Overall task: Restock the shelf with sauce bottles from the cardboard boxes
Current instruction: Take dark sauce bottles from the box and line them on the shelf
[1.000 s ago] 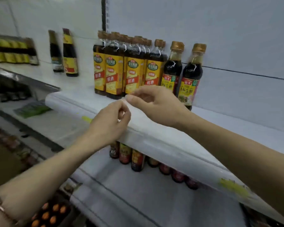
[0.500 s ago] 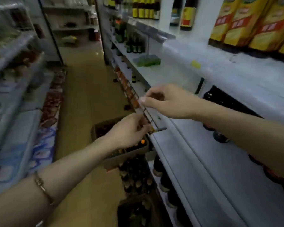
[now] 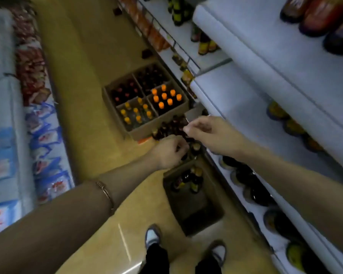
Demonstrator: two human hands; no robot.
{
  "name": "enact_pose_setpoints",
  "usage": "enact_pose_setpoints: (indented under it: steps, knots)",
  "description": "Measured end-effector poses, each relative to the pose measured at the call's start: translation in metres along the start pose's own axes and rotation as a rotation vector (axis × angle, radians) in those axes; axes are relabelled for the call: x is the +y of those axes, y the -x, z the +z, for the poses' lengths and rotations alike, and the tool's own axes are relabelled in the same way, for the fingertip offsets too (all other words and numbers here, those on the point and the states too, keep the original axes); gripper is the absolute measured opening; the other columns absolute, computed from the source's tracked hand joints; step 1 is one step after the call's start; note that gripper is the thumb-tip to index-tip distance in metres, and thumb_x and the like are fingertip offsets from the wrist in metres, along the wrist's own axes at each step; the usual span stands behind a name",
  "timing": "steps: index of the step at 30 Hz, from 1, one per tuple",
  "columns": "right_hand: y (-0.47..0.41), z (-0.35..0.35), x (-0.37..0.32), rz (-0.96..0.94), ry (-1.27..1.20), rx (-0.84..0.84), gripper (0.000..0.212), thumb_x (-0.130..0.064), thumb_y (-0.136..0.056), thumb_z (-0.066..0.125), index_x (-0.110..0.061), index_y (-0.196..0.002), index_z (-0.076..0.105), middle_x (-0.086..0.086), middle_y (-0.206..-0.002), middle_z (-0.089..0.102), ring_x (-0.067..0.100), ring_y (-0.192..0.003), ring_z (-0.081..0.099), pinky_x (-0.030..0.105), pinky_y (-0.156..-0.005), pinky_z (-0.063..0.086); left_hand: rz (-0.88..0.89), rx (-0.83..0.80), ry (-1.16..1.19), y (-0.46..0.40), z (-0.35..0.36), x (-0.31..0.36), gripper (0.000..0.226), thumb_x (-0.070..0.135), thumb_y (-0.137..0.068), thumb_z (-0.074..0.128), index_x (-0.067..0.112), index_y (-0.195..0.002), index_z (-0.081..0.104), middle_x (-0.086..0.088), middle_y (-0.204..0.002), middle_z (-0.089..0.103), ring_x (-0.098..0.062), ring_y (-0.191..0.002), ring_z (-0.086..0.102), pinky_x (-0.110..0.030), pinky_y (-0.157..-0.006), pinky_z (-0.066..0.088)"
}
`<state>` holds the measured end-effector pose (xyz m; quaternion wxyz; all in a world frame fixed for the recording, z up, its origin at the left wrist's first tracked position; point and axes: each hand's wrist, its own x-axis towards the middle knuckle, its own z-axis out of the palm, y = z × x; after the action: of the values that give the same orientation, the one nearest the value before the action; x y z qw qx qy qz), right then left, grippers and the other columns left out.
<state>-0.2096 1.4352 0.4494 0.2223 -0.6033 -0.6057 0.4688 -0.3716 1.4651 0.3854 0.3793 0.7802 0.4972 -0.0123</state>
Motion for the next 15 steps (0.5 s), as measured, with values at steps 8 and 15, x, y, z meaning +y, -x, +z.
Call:
enact_pose_setpoints:
  steps: [8, 15]
  knots:
    - [-0.012, 0.076, 0.163, 0.279, -0.101, 0.024, 0.026, -0.033, -0.096, 0.056, -0.012, -0.107, 0.067, 0.004, -0.104, 0.067, 0.017, -0.102, 0.062, 0.032, -0.091, 0.048, 0.055, -0.156, -0.070, -0.058, 0.146, -0.098, 0.023, 0.024, -0.098, 0.044, 0.012, -0.112, 0.058, -0.007, -0.107, 0.054, -0.029, -0.101, 0.054, -0.033, -0.079, 0.043]
    - [-0.049, 0.132, 0.254, 0.428, -0.219, 0.023, 0.006, -0.030, -0.096, 0.059, -0.027, -0.093, 0.063, -0.009, -0.094, 0.062, 0.007, -0.090, 0.058, 0.020, -0.073, 0.045, -0.116, -0.180, -0.148, -0.082, 0.222, -0.160, 0.043, 0.035, -0.100, 0.041, 0.017, -0.139, 0.042, -0.008, -0.138, 0.041, -0.027, -0.127, 0.042, -0.034, -0.103, 0.037]
